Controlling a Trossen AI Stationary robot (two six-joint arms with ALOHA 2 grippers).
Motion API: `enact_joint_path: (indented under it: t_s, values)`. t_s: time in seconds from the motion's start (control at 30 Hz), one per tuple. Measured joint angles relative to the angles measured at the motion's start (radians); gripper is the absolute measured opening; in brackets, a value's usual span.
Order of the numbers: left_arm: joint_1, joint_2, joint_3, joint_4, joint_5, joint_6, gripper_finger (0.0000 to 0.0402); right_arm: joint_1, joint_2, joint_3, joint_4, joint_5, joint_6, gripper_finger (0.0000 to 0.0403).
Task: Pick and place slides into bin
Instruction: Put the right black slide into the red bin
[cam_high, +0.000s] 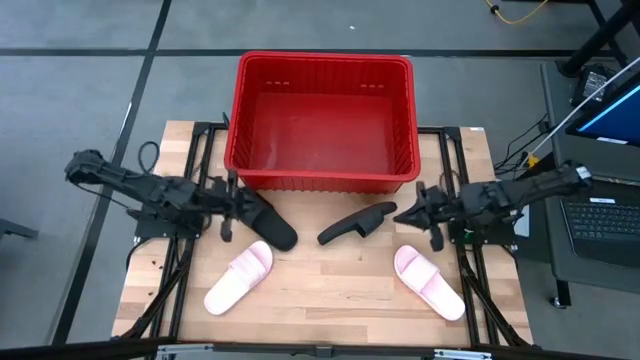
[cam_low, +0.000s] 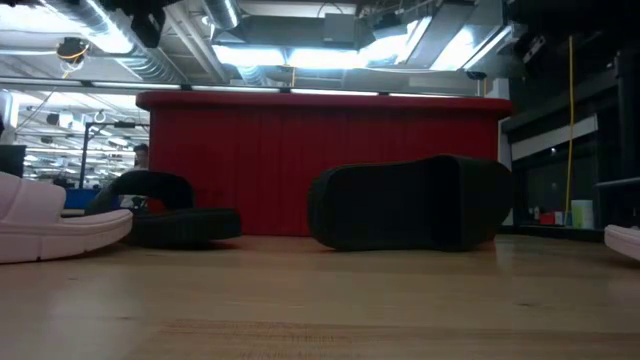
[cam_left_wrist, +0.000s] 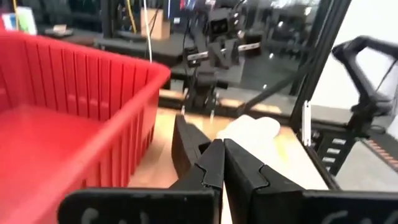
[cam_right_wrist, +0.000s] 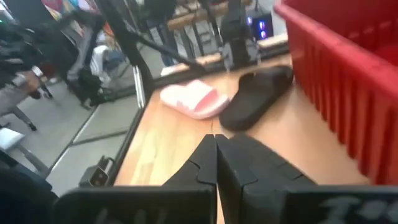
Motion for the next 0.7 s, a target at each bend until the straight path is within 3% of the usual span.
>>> enact_joint_path:
  t_s: [0.17,0.27,0.43,0.7]
  values:
    - [-0.077,0.120,0.046,0.007,-0.070,-0.024,0.0001,0.079,0.148,0.002,0.157,0.030,0.013,0.0002]
    - [-0.121,0.175,0.094,0.007,-0.071,-0.024,0.0001,0.129,0.215,0.048,0.158,0.047,0.047,0.0002]
    - [-0.192,0.212,0.176,-0.031,-0.078,0.033,0.0002,0.212,0.305,0.205,-0.006,0.113,0.033,0.0002]
    - [-0.282,0.215,0.234,-0.246,-0.238,-0.080,0.0002,0.332,0.464,0.419,-0.234,0.318,0.074,0.0002]
